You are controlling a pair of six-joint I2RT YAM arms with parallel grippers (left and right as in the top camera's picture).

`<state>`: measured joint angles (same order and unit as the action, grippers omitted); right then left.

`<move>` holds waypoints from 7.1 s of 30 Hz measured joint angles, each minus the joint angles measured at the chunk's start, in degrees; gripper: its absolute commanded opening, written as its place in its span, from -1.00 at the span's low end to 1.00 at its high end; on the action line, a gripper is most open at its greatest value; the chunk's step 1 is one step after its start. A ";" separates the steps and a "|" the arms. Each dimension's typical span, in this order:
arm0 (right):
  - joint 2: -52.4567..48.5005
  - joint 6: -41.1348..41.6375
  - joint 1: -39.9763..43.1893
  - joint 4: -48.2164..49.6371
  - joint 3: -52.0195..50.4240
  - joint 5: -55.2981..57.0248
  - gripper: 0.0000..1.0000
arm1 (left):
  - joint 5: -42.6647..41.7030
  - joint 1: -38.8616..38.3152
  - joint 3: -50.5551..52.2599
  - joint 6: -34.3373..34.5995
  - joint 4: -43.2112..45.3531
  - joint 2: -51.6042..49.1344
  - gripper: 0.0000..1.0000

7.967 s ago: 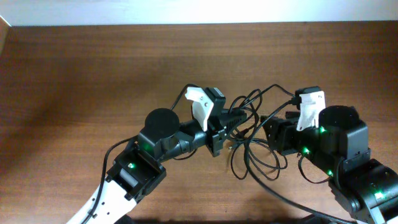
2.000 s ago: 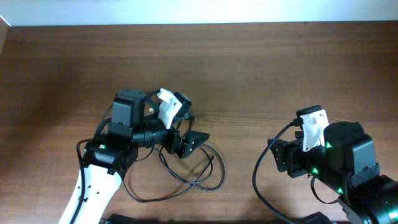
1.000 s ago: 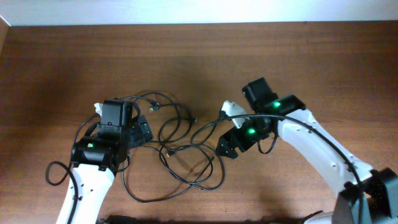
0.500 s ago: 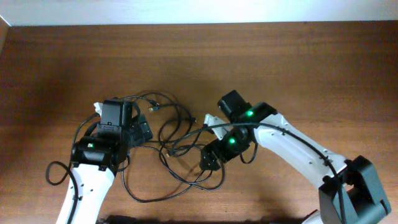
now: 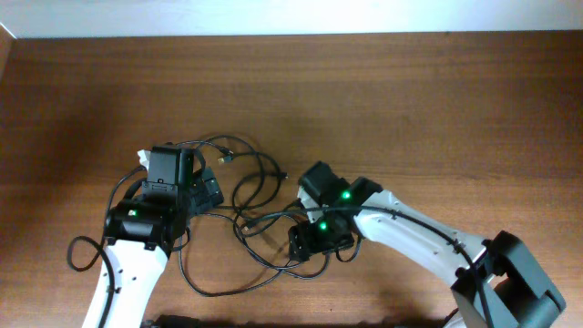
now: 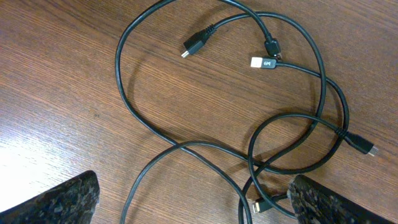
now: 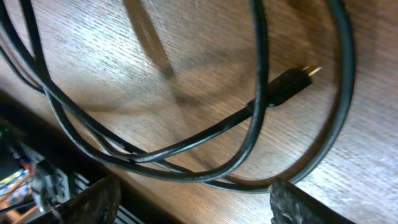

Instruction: Untangle cables

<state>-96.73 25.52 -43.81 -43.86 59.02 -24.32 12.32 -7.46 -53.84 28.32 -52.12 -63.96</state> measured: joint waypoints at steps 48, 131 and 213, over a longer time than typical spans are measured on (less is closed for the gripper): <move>0.00 12.98 -3.30 10.14 -8.07 -11.13 0.24 | 0.00 0.00 0.00 0.00 0.00 0.00 0.98; 22.10 -5.66 13.53 -31.69 46.31 31.95 -0.92 | -53.77 -1.03 -0.04 -20.02 26.99 -18.99 0.98; 3.76 -21.31 60.02 -44.39 46.62 9.38 0.98 | -28.85 7.13 0.00 -18.23 10.91 -2.45 -1.00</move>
<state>-92.97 4.21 16.21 -88.25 105.65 -14.94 -16.53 -0.34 -53.84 10.09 -41.21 -66.41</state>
